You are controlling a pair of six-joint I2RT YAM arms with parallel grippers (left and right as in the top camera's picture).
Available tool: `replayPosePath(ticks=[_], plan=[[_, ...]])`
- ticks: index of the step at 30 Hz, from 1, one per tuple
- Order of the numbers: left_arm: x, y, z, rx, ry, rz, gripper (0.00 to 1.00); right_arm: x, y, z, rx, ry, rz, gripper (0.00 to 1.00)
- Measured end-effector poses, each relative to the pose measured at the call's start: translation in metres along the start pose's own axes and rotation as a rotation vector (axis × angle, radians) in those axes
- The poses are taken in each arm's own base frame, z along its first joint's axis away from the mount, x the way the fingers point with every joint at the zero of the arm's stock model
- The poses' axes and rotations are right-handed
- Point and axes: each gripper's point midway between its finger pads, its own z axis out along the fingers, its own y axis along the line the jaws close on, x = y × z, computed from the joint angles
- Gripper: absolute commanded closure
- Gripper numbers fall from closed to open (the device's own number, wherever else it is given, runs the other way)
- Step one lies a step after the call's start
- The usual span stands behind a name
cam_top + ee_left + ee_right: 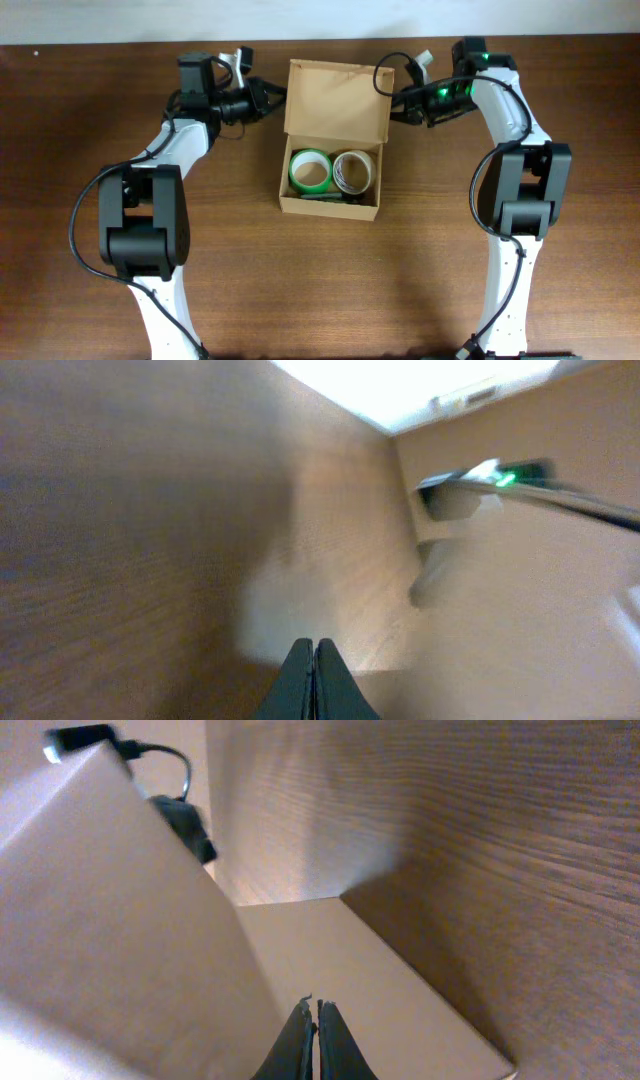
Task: Pack container
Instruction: 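Push the box lid upright with both grippers from the sides, then fold the lid down over the box with both grippers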
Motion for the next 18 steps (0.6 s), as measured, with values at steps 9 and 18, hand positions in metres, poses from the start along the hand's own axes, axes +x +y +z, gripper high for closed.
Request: replayPosePath(ticks=[9,18], plan=[[-0.002,-0.016,0.002,-0.043,0.058,0.072,0.98,0.003,0.040,-0.008,0.057,0.019,-0.095,0.96],[0.008,-0.047,-0.031,-0.178,0.127,0.122,0.98,0.017,0.072,-0.024,0.156,0.049,-0.148,0.96]])
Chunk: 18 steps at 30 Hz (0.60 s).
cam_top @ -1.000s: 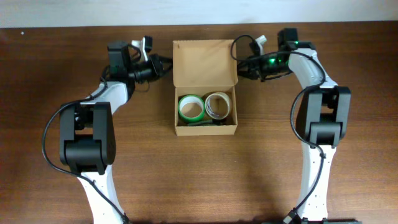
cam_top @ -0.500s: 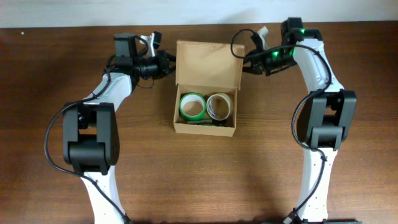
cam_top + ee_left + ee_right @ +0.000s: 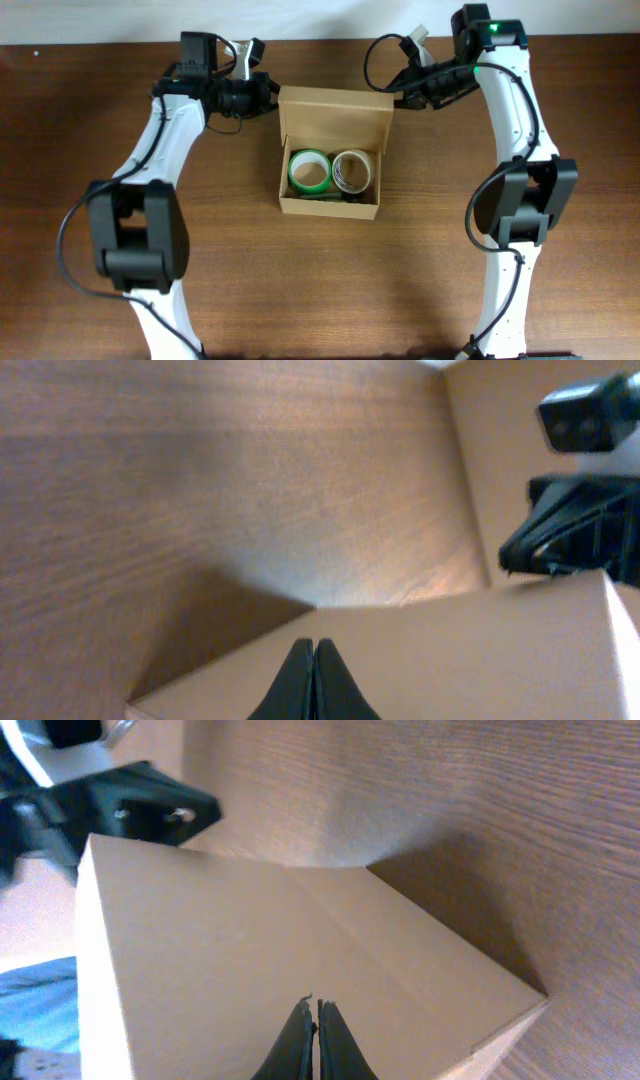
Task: Pack container
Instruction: 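Fold the lid down over the box with both grippers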
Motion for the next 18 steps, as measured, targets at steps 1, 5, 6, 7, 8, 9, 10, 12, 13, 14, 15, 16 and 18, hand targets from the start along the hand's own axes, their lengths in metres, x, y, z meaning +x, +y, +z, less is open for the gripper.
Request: replayPosePath(ticks=[1,5,6,7,8,9,10,12,13,14,15,16,18], plan=[[0.001,-0.005,-0.006,-0.017,0.003,0.012,0.98,0.002,0.005,-0.003,0.019,0.001,-0.015,0.96],[0.011,-0.025,-0.024,-0.077,0.024,0.058,0.98,0.014,0.031,-0.014,0.110,0.013,-0.071,0.96],[0.015,-0.028,-0.028,-0.099,0.038,0.060,0.98,0.018,0.038,-0.016,0.133,0.020,-0.079,0.96],[0.024,-0.031,-0.031,-0.128,0.064,0.060,0.98,0.023,0.045,-0.018,0.162,0.026,-0.088,0.96],[0.029,-0.033,-0.032,-0.146,0.079,0.063,0.98,0.027,0.051,-0.018,0.187,0.035,-0.093,0.96],[0.035,-0.034,-0.033,-0.168,0.100,0.069,0.98,0.034,0.056,-0.019,0.224,0.047,-0.096,0.96],[0.043,-0.034,-0.033,-0.193,0.129,0.075,0.98,0.039,0.060,-0.020,0.256,0.059,-0.094,0.96],[0.058,-0.031,-0.033,-0.241,0.182,0.073,0.98,0.050,0.064,-0.020,0.330,0.085,-0.088,0.96],[0.066,-0.029,-0.033,-0.271,0.214,0.070,0.98,0.055,0.066,-0.020,0.364,0.097,-0.087,0.96],[0.073,-0.026,-0.033,-0.297,0.241,0.070,0.98,0.060,0.067,-0.020,0.397,0.108,-0.083,0.96],[0.079,-0.024,-0.033,-0.321,0.264,0.074,0.99,0.066,0.069,-0.020,0.433,0.121,-0.083,0.96],[0.083,-0.023,-0.034,-0.338,0.280,0.079,0.99,0.067,0.070,-0.020,0.447,0.123,-0.085,0.96],[0.089,-0.020,-0.035,-0.365,0.304,0.092,0.98,0.069,0.070,-0.019,0.480,0.123,-0.087,0.96]])
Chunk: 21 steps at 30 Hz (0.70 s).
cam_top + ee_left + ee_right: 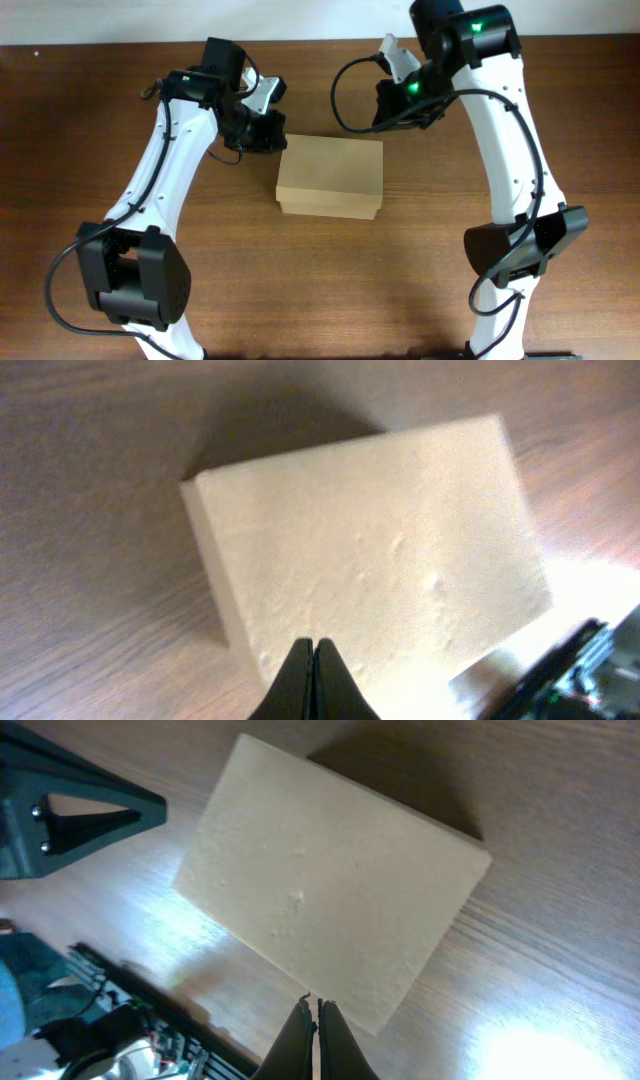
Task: Pack container
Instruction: 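Fold the lid down over the box with both grippers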
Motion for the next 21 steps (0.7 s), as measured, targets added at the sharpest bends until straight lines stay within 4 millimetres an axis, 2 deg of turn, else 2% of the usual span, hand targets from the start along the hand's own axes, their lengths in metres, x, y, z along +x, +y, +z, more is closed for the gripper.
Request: replayPosePath(ticks=[5,7,14,17,21], plan=[[0.012,0.007,0.001,-0.064,0.050,0.012,0.98,0.003,-0.010,0.003,0.065,0.013,0.022,0.96],[0.014,0.009,0.002,-0.086,0.060,0.023,0.98,0.009,-0.017,0.010,0.086,0.045,0.036,0.96],[0.018,0.004,0.011,-0.138,0.080,0.089,0.98,0.038,-0.039,0.060,0.110,0.208,0.088,0.96],[0.026,0.005,0.022,-0.153,0.104,0.105,0.98,0.047,-0.037,0.081,0.112,0.250,0.073,0.96],[0.041,0.014,0.036,-0.160,0.144,0.094,0.98,0.055,-0.022,0.094,0.110,0.280,0.033,0.96]])
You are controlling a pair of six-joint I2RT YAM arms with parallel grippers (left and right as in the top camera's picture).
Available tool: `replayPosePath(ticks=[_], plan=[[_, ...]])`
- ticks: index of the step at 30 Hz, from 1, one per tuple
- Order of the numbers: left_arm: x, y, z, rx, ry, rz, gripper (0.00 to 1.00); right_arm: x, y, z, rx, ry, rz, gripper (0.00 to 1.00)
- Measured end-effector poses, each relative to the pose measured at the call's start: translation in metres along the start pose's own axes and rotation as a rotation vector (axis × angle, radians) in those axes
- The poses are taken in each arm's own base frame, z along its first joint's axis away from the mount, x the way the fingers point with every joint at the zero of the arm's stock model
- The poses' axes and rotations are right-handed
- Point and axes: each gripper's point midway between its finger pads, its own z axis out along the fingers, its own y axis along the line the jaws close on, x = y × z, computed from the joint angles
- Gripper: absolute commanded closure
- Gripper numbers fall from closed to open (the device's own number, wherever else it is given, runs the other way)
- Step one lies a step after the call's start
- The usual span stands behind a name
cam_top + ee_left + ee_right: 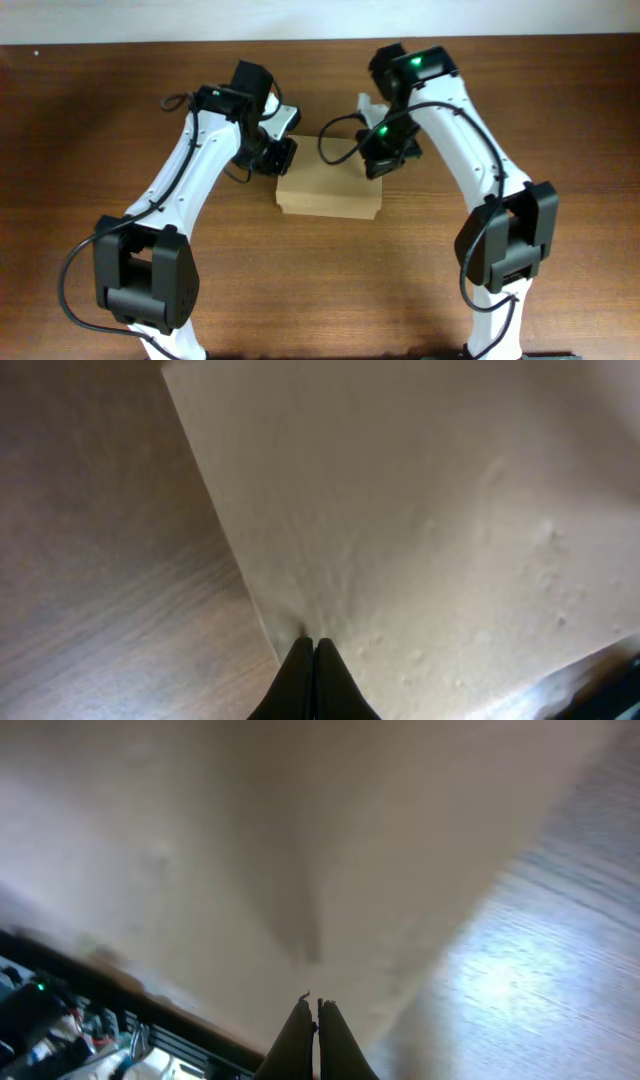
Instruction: Pack container
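Note:
A closed brown cardboard box [330, 192] sits mid-table, and its lid hides whatever is inside. My left gripper [283, 160] is shut and empty, with its tips low over the lid's far left corner. In the left wrist view the gripper [312, 645] meets the pale lid [420, 510] just inside its left edge. My right gripper [380, 163] is shut and empty over the far right corner. In the right wrist view the gripper [312, 1002] sits close above the lid [250, 840]. Whether the tips touch the lid I cannot tell.
The box rests on a dark wooden table [100, 250], whose far edge runs along the top of the overhead view. Both arms reach in from the near side and arch over the box's left and right flanks.
Both shut grippers were higher and just beyond the box's far edge; now they are lower and closer in, at the lid's far corners. The box stays closed and in place.
At first the box stood open with its lid laid back, a green roll and a white roll inside, and both shut grippers behind the lid. Then the lid stood tilted forward. Then it lay closed over the contents, and now both grippers are down at it.

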Motion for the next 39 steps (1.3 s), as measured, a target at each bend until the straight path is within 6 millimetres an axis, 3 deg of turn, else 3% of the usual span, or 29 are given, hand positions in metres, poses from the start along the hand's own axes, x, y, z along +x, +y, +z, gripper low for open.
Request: replayPosePath(ticks=[5,13,20,23,25,27,31,34,39], plan=[[0.007,0.003,0.011,0.005,0.013,-0.005,0.98,-0.003,0.010,0.007,0.003,-0.007,-0.032,0.96],[0.007,0.002,0.011,0.008,0.006,-0.003,0.99,0.001,-0.003,0.041,0.007,0.030,-0.020,0.96],[0.006,0.002,0.011,0.009,0.002,-0.002,0.96,0.001,-0.002,0.037,-0.002,0.004,-0.025,0.96],[0.004,0.002,0.010,0.006,-0.004,0.000,0.96,-0.004,-0.002,0.026,-0.003,-0.025,-0.024,0.96],[0.002,0.005,0.008,-0.014,-0.011,0.001,0.95,-0.015,-0.002,0.007,-0.006,-0.091,-0.029,0.96],[-0.005,0.012,0.001,-0.055,-0.033,0.003,0.92,-0.029,-0.004,-0.026,-0.005,-0.190,-0.029,0.96],[-0.029,0.023,-0.037,-0.151,-0.135,0.010,0.86,-0.038,-0.017,-0.122,0.011,-0.437,-0.005,0.96],[-0.047,0.027,-0.090,-0.238,-0.248,0.015,0.84,-0.018,-0.030,-0.194,0.064,-0.595,0.045,0.96],[-0.056,0.037,-0.204,-0.427,-0.462,-0.003,0.82,0.023,-0.031,-0.276,0.165,-0.806,0.074,0.96]])
